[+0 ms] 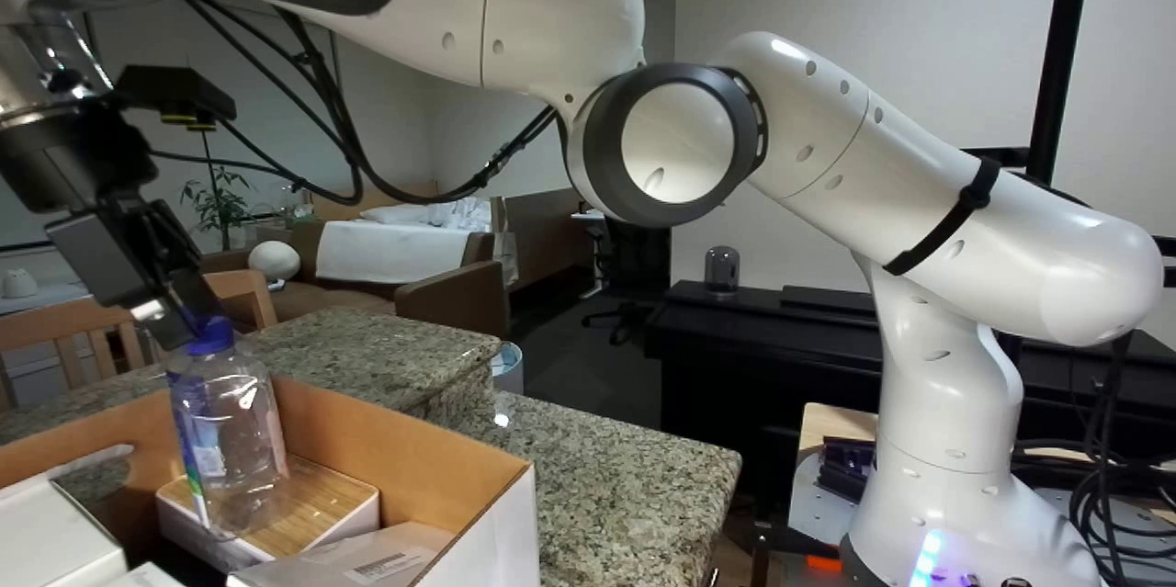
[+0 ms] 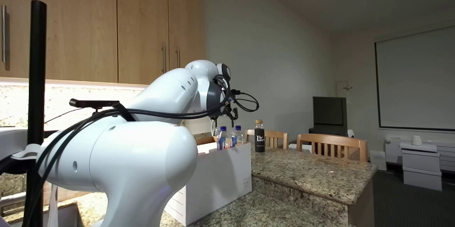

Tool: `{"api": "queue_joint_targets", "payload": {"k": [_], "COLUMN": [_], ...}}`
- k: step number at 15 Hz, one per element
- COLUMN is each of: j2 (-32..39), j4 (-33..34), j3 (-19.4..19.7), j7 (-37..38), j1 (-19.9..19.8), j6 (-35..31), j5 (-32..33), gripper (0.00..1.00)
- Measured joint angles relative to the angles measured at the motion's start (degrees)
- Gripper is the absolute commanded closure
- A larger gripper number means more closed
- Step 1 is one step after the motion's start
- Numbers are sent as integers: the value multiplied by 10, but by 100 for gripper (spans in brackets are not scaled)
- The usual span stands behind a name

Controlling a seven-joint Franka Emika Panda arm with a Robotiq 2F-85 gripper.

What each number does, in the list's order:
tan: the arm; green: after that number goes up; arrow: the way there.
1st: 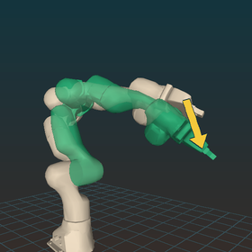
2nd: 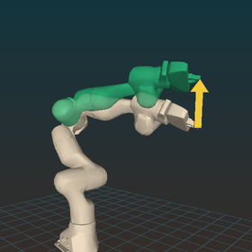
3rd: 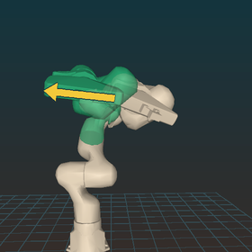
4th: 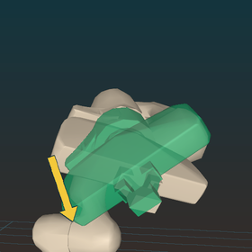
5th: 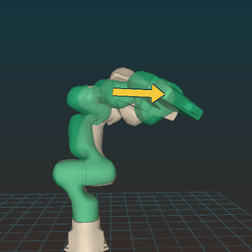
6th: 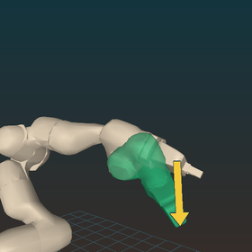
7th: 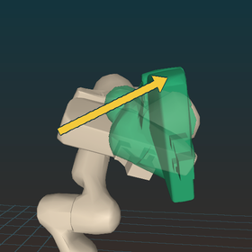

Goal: Put the two bottles in the box

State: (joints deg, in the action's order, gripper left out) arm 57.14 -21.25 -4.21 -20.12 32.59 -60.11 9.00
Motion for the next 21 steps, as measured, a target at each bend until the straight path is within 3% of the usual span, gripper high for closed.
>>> {"api": "queue_joint_targets", "payload": {"k": [12, 21], "j2": [-27, -112], "j4": [9, 10], "j3": [3, 31], "j7": [1, 90], "j1": [-22, -125], "j6": [2, 15], "j5": [0, 0], "gripper": [0, 0]}}
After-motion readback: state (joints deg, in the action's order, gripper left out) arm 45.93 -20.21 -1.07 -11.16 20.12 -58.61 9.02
